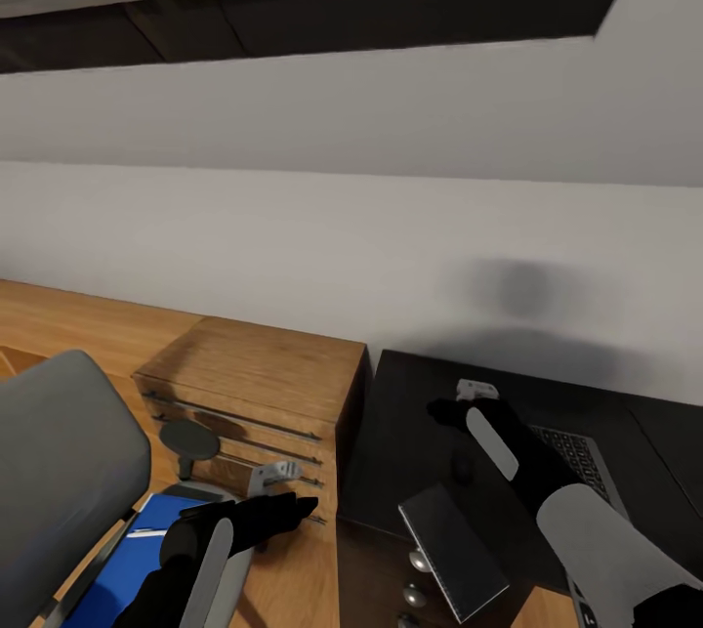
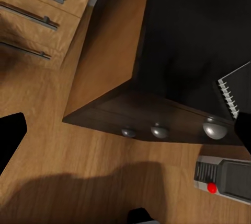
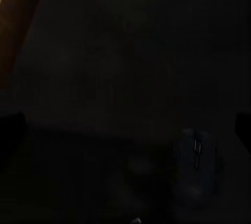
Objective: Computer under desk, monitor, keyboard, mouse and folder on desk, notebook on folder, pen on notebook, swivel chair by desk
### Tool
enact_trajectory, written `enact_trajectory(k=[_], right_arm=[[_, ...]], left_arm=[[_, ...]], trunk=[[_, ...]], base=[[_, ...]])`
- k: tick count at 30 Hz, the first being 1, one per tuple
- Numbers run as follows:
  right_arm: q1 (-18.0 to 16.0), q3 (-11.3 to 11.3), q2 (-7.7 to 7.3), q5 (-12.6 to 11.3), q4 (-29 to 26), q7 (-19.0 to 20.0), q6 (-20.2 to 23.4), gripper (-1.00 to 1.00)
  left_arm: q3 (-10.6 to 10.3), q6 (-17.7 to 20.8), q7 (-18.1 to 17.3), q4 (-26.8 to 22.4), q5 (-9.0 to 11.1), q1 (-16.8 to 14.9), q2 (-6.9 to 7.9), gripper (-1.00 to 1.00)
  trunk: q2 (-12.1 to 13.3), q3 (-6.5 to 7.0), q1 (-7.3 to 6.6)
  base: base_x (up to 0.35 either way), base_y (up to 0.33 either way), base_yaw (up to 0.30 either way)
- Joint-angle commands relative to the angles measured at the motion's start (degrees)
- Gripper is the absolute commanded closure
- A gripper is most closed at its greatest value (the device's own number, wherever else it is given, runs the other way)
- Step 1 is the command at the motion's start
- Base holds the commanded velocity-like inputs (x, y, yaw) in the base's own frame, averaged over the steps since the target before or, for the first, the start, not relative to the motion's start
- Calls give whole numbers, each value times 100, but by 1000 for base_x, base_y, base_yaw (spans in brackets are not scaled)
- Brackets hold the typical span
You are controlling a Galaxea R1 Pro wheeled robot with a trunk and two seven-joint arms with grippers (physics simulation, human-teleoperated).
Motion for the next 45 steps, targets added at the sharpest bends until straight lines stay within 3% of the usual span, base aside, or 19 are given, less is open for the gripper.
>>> enact_trajectory(k=[1,11,35,45], right_arm=[[1,33,-9,-62,-33,-79,21,-100],[29,30,-1,-80,-128,-182,177,-100],[30,19,17,-133,-132,-195,193,-100],[30,27,20,-135,-132,-195,193,-100]], left_arm=[[7,24,-32,-3,-25,-4,-3,-100],[10,15,-30,3,-24,-4,-3,-100],[27,15,-31,7,-16,-4,6,-100],[43,15,-31,12,-2,-4,6,-100]], trunk=[[36,10,-22],[437,190,-241],[1399,622,-768],[1800,872,-988]], base=[[0,0,0],[-28,0,0],[-325,0,0],[-337,0,0]])
